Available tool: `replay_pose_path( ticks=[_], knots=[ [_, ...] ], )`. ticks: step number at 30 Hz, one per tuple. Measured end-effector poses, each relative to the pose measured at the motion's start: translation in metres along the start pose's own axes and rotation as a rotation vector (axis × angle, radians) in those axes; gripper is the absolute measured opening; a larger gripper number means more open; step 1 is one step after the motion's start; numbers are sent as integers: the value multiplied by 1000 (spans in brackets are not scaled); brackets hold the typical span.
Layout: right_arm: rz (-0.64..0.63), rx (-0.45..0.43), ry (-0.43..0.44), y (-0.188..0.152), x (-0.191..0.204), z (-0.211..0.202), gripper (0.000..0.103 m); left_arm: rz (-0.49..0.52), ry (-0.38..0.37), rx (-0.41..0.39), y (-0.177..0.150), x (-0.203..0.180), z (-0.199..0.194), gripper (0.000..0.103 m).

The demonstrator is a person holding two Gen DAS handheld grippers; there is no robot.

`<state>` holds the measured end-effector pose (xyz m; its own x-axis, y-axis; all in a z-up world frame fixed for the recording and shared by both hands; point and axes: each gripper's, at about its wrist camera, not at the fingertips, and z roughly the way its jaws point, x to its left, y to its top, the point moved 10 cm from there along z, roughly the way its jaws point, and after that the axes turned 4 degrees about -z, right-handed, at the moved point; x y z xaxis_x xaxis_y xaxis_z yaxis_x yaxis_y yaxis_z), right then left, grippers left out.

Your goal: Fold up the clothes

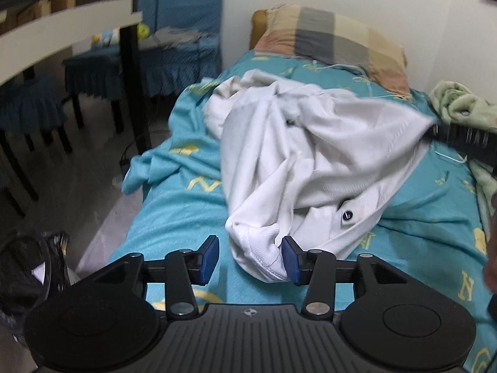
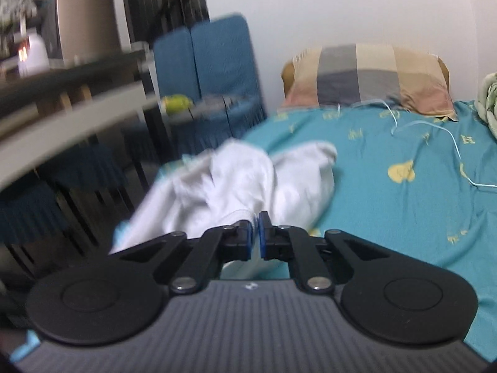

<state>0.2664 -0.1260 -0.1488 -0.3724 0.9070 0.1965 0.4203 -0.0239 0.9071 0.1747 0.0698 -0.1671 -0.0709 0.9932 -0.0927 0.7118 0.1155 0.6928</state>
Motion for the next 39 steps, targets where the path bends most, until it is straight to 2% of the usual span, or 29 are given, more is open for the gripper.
replay_pose_path(
  ticks=[5,9,11,13,15,17,19,22,25,28,31,32,35,39],
  knots=[
    [36,-43,68,22,5,-21,7,92,-11,-125,17,-17,-12,59],
    [89,-21,100,23,3,-31,7,183,-70,-127,15,-40,-6,59],
    [156,22,85,17,-7,-32,7,243,-38,-98,8,-46,6,59],
    [201,59,45,7,-21,-35,7,272,8,-45,0,-44,21,55],
    [217,100,-21,-7,-37,-37,7,244,40,22,-7,-33,34,47],
    [251,198,-80,-30,-54,-31,7,200,47,62,-9,-24,41,40],
    [287,298,-137,-54,-70,-26,7,175,48,67,-8,-17,41,28],
    [298,387,-156,-80,-79,-19,10,151,50,50,-4,-11,33,12],
    [324,393,-133,-85,-76,-18,11,115,32,-1,1,-8,14,8],
    [287,370,-100,-75,-71,-20,16,87,-6,-82,7,-12,-14,6],
    [156,296,-83,-59,-62,-27,32,78,-55,-183,17,-22,-41,6],
    [104,270,-77,-53,-58,-29,40,77,-70,-216,20,-25,-50,6],
    [-21,232,-48,-44,-41,-29,59,65,-90,-276,27,-26,-67,5],
    [-197,257,7,-51,-17,-21,61,33,-92,-274,30,-17,-69,6]
  ],
)
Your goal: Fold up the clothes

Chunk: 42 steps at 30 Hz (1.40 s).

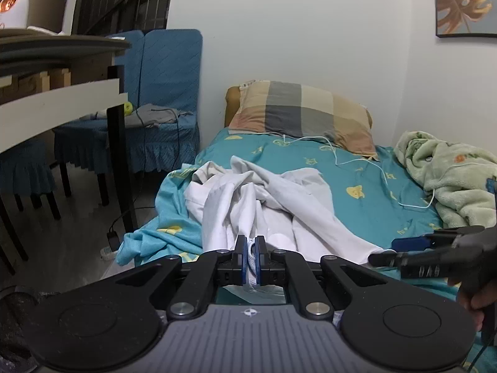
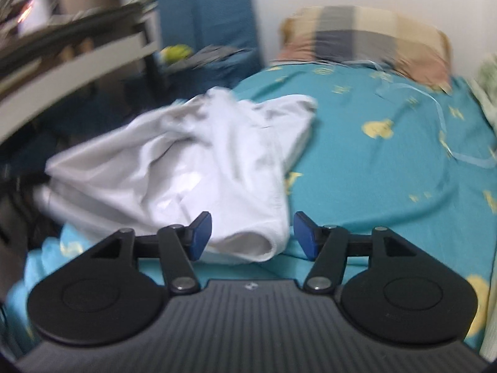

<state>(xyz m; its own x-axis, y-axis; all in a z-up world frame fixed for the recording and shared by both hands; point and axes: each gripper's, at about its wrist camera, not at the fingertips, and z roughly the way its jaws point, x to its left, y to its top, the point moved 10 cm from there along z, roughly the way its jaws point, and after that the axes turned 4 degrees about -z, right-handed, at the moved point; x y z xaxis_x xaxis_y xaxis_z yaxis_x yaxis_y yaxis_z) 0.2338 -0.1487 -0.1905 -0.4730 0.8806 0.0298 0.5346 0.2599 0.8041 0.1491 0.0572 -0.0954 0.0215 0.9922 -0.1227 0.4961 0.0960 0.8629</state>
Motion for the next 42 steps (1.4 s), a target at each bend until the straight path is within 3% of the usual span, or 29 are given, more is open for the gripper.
replay_pose_path(
  ticks=[4,13,15,17,18,20,22,27,30,33,36,39,42],
  knots=[
    [-137,30,7,-4,21,15,61,25,13,55,-9,7,9,6],
    [-318,134,44,-24,37,32,59,-5,25,180,-30,26,35,6],
    [-330,140,15,-25,34,34,56,-3,33,192,-32,27,38,6],
    [-291,159,-10,-27,27,43,44,4,55,220,-36,28,42,6],
    [-275,166,-22,-28,25,46,28,3,64,236,-39,30,44,6],
    [-235,165,-36,-28,21,47,12,-6,72,254,-42,32,46,7],
    [-186,146,-36,-23,18,42,6,-3,80,248,-40,31,44,12],
    [-18,2,-2,12,11,3,4,62,104,172,-28,20,32,50],
    [68,-79,32,31,8,-21,4,123,69,121,-22,3,26,59],
    [143,-133,84,44,8,-39,4,205,6,91,-22,-22,30,62],
    [178,-166,116,54,8,-50,4,351,-31,83,-32,-52,41,64],
    [195,-182,140,57,7,-54,4,466,50,116,-48,-58,60,63],
    [207,-177,134,56,2,-52,4,393,101,174,-54,-42,76,63]
  ],
)
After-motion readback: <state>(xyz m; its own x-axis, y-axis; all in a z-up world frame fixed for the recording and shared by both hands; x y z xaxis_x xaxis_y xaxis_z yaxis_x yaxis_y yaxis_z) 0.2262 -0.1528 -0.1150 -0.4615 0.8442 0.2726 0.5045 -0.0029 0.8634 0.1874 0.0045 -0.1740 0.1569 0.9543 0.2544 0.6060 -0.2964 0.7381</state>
